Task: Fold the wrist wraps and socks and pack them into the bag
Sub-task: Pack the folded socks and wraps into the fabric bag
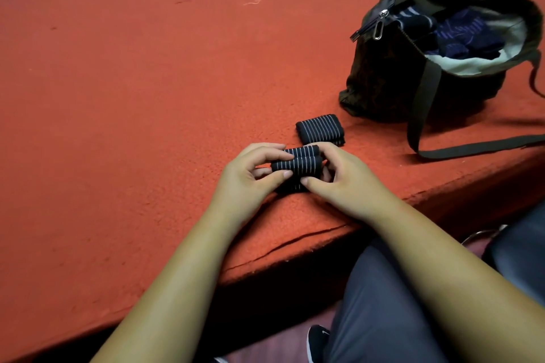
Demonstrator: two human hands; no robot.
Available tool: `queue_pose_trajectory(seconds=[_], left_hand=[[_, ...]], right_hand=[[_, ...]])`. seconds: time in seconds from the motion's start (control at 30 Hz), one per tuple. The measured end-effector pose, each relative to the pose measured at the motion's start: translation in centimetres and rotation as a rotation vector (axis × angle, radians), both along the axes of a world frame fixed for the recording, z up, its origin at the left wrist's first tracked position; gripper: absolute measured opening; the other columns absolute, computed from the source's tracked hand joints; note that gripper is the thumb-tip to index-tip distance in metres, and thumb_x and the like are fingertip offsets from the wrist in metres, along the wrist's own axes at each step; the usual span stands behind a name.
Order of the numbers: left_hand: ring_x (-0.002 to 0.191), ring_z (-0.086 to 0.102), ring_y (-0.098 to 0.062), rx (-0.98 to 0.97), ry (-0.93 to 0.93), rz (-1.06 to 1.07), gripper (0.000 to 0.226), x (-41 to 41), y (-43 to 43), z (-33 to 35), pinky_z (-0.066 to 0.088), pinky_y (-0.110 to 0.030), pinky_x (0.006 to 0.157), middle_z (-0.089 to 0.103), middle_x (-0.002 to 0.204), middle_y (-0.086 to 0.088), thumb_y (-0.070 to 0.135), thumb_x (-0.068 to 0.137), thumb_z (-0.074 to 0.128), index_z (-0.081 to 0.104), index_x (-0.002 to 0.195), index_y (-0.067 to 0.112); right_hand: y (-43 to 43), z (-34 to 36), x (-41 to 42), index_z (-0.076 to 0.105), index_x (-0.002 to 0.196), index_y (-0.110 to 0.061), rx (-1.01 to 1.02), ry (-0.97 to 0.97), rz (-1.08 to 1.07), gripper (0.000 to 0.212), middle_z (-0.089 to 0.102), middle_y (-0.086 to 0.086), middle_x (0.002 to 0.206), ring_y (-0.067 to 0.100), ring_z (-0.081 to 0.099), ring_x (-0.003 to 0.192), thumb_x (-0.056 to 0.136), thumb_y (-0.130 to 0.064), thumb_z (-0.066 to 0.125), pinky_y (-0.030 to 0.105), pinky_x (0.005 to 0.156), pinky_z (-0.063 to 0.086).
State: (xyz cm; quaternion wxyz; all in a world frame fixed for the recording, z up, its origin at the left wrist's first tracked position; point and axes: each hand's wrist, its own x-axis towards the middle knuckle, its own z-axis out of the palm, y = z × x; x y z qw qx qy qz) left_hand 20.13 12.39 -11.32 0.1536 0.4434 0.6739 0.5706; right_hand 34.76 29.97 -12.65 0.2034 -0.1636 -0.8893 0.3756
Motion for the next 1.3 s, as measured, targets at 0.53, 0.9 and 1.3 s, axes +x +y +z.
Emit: queue_pose_trajectory(seconds=[0.53, 0.9, 1.3], left_hand=[[0.095, 0.073, -0.015, 0.018, -0.275, 0.142, 0.025, 1.1, 2.0, 4.1, 0.061, -0.041, 0.09, 0.08, 0.103, -0.004, -0.002, 0.085, 0.081, 0.08, 0.101, 0.017], [0.088, 0.067, -0.018, 0.131, -0.158, -0.022, 0.028, 2.2, 8.8, 11.2, 0.057, -0.036, 0.076, 0.075, 0.112, -0.016, 0.017, 0.084, 0.084, 0.076, 0.109, 0.025], [0.1, 0.071, -0.009, 0.005, 0.341, -0.005, 0.021, 4.7, 21.7, 18.7, 0.058, -0.035, 0.095, 0.074, 0.11, 0.007, 0.017, 0.095, 0.069, 0.068, 0.116, 0.021]], right_hand=[[-0.2, 1.2, 0.6, 0.069, 0.125, -0.034, -0.32, 0.21, -0.056, 0.037, 0.072, 0.004, 0.106, 0.01, 0.052, 0.076, 0.089, -0.037, 0.078, 0.037, 0.074, 0.048], [3.5, 10.3, 3.3, 0.077, 0.106, -0.028, -0.309, 0.408, -0.283, 0.02, 0.079, -0.006, 0.097, 0.014, 0.074, 0.094, 0.098, -0.045, 0.072, 0.046, 0.091, 0.059], [17.3, 16.6, 7.0, 0.077, 0.093, -0.008, -0.318, 0.431, -0.439, 0.035, 0.078, 0.015, 0.089, 0.014, 0.07, 0.074, 0.103, -0.041, 0.067, 0.028, 0.069, 0.052]])
